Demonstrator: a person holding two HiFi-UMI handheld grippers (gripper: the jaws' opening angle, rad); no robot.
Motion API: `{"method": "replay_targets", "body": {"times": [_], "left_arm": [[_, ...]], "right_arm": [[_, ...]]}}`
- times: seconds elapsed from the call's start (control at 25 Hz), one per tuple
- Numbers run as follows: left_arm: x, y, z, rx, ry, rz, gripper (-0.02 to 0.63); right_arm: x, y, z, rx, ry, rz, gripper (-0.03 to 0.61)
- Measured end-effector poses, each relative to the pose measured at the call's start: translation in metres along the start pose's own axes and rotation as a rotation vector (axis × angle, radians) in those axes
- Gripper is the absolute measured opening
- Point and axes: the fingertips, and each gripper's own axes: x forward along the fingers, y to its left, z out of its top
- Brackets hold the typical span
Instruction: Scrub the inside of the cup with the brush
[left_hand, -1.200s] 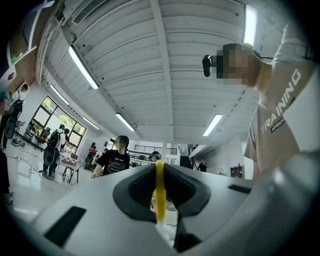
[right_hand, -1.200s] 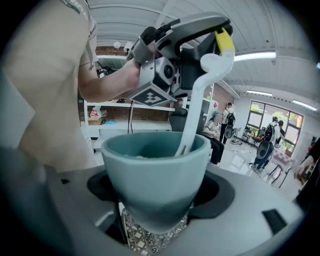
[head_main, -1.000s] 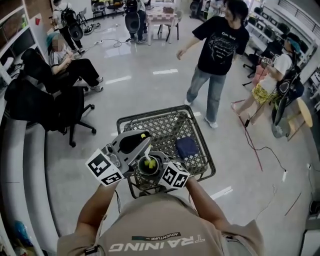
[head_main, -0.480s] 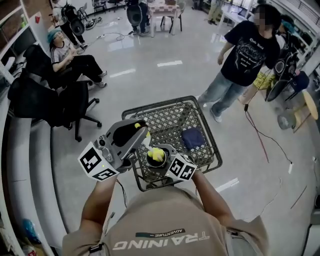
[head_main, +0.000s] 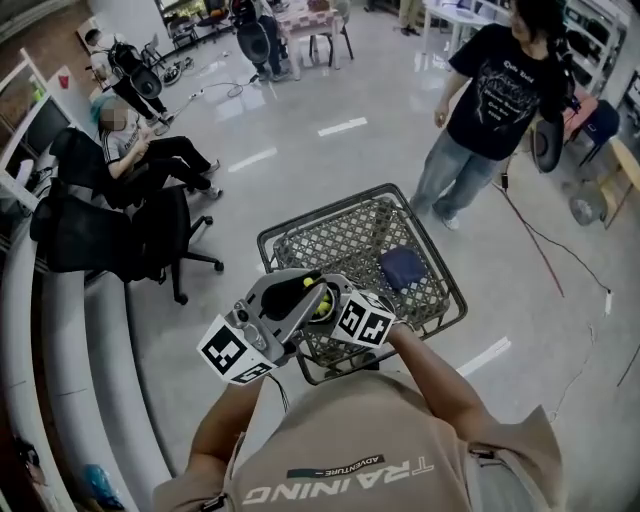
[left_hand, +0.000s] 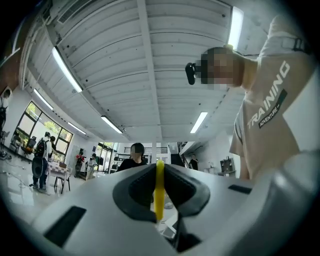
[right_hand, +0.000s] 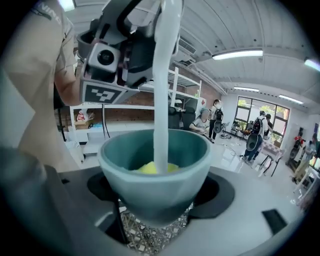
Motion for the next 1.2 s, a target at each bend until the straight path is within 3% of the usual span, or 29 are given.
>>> {"method": "replay_targets", "body": {"times": [0.12, 0.28, 0.72, 1.04, 1.2], "left_arm": [[0.000, -0.007, -0.001, 0.033, 0.021, 0.020, 0.051], [-0.003, -0.009, 0.002, 0.010, 0.017, 0.033, 0.052], [-0.005, -0.011, 0.044, 0.004, -0.080, -0.018, 0.051], [-0.011, -0.002, 0.059, 0.029, -0.092, -0.032, 0.052], [-0.020, 0.008, 0.052, 0.035, -0.085, 0.000, 0.052]], "right_arm": [[0.006, -0.003, -0.001, 0.035, -0.009, 0.002, 0.396], [0.005, -0.003, -0.003, 0.073, -0.020, 0.023, 0.396], [0.017, -0.012, -0.039, 0.082, 0.063, 0.013, 0.396], [0.012, -0.024, -0.042, 0.099, 0.038, -0.003, 0.396], [0.010, -0.026, -0.036, 0.093, 0.020, 0.000, 0.396]]}}
